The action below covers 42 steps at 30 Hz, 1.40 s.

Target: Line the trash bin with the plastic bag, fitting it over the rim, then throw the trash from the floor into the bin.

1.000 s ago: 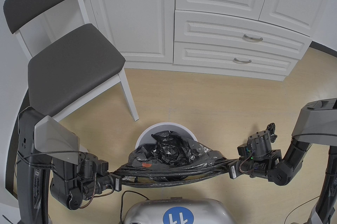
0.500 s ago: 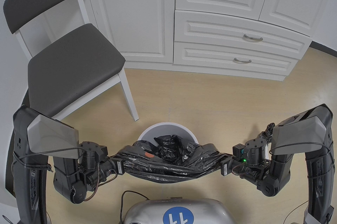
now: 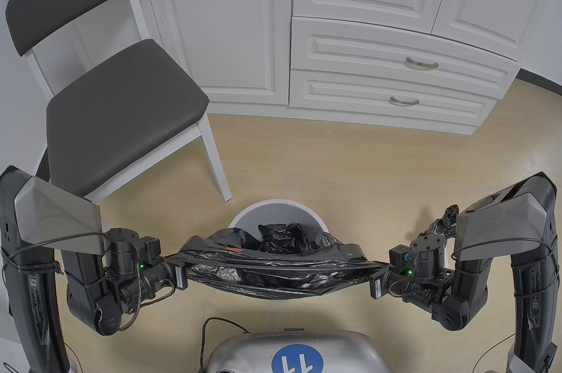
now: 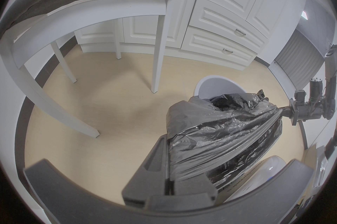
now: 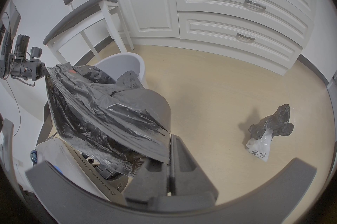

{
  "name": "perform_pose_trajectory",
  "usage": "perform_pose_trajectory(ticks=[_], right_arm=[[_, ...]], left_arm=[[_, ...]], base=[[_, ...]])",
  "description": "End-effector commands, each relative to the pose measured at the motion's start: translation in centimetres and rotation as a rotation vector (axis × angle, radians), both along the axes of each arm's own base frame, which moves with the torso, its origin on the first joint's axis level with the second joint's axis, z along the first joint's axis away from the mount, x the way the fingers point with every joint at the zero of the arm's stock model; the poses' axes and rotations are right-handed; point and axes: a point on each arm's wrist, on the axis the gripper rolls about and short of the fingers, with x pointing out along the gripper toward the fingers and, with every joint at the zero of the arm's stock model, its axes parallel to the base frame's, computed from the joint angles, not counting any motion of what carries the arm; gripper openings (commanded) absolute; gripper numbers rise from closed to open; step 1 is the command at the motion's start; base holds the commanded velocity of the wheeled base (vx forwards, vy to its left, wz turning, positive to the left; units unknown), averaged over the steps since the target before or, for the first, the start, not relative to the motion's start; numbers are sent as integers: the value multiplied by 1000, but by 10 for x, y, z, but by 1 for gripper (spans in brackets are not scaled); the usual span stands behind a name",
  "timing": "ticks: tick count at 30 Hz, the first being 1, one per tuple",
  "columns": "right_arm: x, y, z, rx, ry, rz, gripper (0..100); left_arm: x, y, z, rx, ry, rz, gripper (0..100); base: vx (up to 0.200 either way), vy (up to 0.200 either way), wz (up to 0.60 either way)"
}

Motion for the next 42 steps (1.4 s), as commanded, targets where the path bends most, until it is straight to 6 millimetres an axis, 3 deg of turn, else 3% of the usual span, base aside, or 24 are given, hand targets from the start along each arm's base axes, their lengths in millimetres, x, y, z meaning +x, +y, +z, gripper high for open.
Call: perform_pose_trajectory(ticks=[1,34,35,42], right_arm=[[-2,1,0,-1,2,5,0],[-19,-2,-3,-65,41,60,0],[-19,-2,-3,-64,40,60,100],[-26,-12,19,-44,-17,83,100]], left_arm=[[0,5,3,-3,-7,12,0],[-5,4,1,4,13,3,0],[-5,4,0,4,15,3,0],[-5,4,2,3,10,3,0]], base=[[0,0,0],[0,0,0],[0,0,0],[0,0,0]])
